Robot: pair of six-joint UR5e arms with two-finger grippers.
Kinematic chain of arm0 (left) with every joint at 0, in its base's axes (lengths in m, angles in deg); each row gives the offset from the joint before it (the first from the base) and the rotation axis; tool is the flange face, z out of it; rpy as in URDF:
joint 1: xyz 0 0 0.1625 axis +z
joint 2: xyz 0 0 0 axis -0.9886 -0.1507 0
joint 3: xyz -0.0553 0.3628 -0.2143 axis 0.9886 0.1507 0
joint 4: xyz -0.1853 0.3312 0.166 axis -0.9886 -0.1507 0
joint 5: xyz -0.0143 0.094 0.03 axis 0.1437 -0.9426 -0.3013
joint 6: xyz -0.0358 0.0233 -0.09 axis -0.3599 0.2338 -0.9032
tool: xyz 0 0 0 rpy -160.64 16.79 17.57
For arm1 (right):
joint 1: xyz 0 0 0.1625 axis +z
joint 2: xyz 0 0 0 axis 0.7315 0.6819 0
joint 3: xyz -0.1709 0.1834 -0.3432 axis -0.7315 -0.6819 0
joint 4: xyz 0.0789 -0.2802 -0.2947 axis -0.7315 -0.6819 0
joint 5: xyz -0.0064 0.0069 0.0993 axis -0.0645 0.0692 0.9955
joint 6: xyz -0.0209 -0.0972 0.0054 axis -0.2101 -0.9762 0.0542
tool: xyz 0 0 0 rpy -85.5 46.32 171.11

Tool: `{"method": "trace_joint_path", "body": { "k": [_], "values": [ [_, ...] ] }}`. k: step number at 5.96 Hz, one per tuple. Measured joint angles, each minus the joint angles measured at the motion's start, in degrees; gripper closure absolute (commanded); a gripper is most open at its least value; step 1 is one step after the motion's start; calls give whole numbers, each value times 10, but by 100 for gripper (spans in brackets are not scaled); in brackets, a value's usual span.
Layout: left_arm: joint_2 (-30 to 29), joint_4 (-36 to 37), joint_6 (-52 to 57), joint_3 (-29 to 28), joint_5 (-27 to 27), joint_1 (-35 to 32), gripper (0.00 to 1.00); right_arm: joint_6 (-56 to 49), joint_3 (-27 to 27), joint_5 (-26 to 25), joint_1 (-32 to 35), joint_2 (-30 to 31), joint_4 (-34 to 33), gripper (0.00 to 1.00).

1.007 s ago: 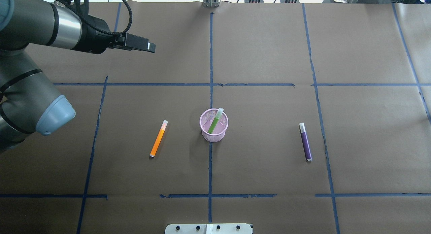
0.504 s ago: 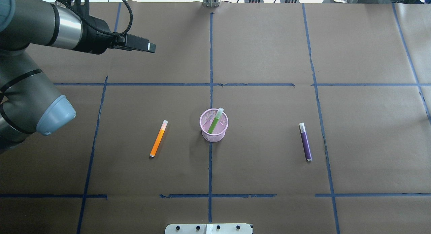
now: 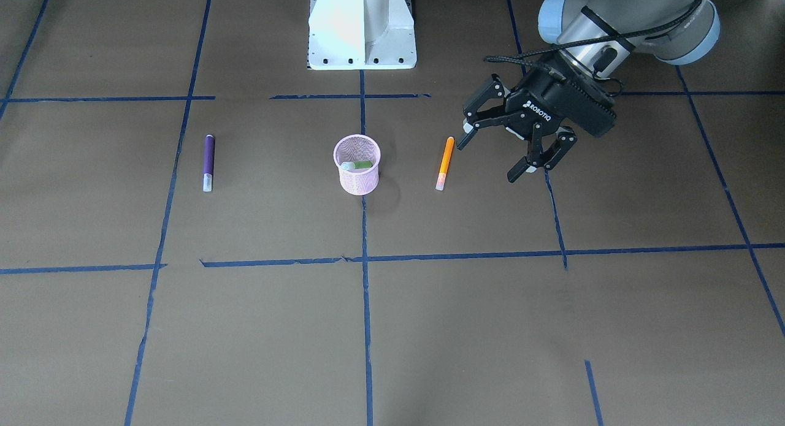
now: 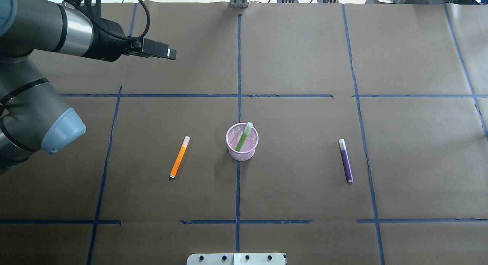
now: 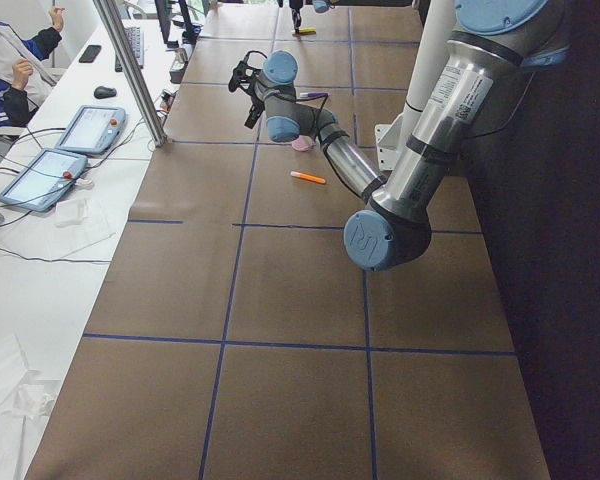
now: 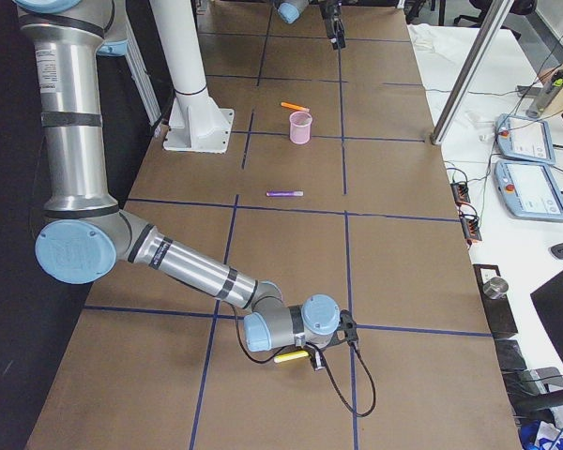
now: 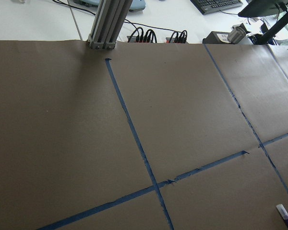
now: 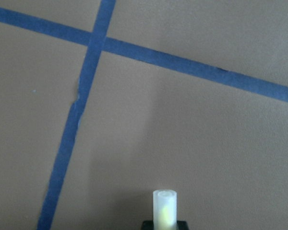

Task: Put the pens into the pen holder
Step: 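Hold the left arm raised while the right gripper grasps the yellow marker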

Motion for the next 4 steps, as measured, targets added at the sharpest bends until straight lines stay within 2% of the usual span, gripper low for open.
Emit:
{"method": "trace_joint_path", "body": {
  "k": [2, 4],
  "values": [
    [1, 2, 0, -4, 1, 0, 0, 1, 37, 30, 7, 5, 2, 100],
    [19, 10, 30, -8, 5, -2, 0, 39, 139, 50, 26, 9, 3, 100]
  ]
}}
